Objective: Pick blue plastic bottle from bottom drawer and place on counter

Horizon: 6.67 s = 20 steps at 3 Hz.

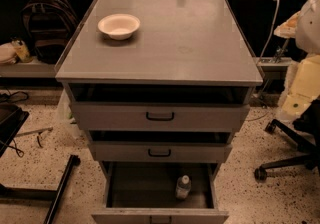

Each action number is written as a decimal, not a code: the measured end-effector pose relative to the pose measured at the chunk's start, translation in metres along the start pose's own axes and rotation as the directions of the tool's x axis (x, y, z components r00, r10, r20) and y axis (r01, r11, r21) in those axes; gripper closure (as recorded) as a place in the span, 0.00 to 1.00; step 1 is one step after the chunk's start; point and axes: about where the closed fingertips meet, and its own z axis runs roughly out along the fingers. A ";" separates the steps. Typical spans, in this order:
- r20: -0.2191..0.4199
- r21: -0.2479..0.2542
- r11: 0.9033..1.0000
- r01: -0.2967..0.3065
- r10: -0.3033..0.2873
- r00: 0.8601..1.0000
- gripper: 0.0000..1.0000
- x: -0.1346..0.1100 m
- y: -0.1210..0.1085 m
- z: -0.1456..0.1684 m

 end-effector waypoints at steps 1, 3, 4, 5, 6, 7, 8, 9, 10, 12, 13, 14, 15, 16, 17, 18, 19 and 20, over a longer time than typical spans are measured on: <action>0.000 0.000 1.000 0.000 0.000 1.000 0.00 0.000 0.000 0.000; 0.029 -0.011 1.000 0.007 -0.007 1.000 0.43 -0.001 0.010 0.030; 0.107 -0.062 0.998 -0.016 0.023 0.994 0.66 0.000 0.034 0.095; 0.179 -0.112 0.993 -0.031 0.051 0.983 0.89 -0.003 0.064 0.165; 0.295 -0.182 0.983 -0.005 0.060 0.954 1.00 -0.007 0.085 0.252; 0.295 -0.181 0.983 -0.005 0.059 0.954 1.00 -0.007 0.085 0.252; 0.300 -0.182 0.983 0.006 0.049 0.953 1.00 0.004 0.091 0.293; 0.346 -0.186 0.982 0.009 0.057 0.937 1.00 0.023 0.098 0.368; 0.405 -0.184 0.982 0.032 0.046 0.913 1.00 0.041 0.097 0.438; 0.503 -0.316 0.948 0.020 0.150 0.851 1.00 0.086 0.108 0.566; 0.503 -0.315 0.949 0.021 0.149 0.851 1.00 0.086 0.107 0.565; 0.491 -0.307 0.951 0.030 0.132 0.861 1.00 0.101 0.115 0.595; 0.480 -0.273 0.960 0.060 0.082 0.873 1.00 0.122 0.117 0.625; 0.489 -0.213 0.972 0.101 0.017 0.872 1.00 0.138 0.120 0.657; 0.490 -0.212 0.972 0.101 0.016 0.872 1.00 0.138 0.120 0.657; 0.515 -0.173 0.979 0.104 0.000 0.857 0.85 0.133 0.120 0.662; 0.535 -0.121 0.986 0.117 -0.034 0.844 0.64 0.128 0.120 0.665; 0.545 -0.075 0.989 0.129 -0.068 0.836 0.40 0.127 0.119 0.667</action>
Offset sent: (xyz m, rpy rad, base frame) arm 0.0000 0.0000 0.0000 0.0000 0.0000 0.0000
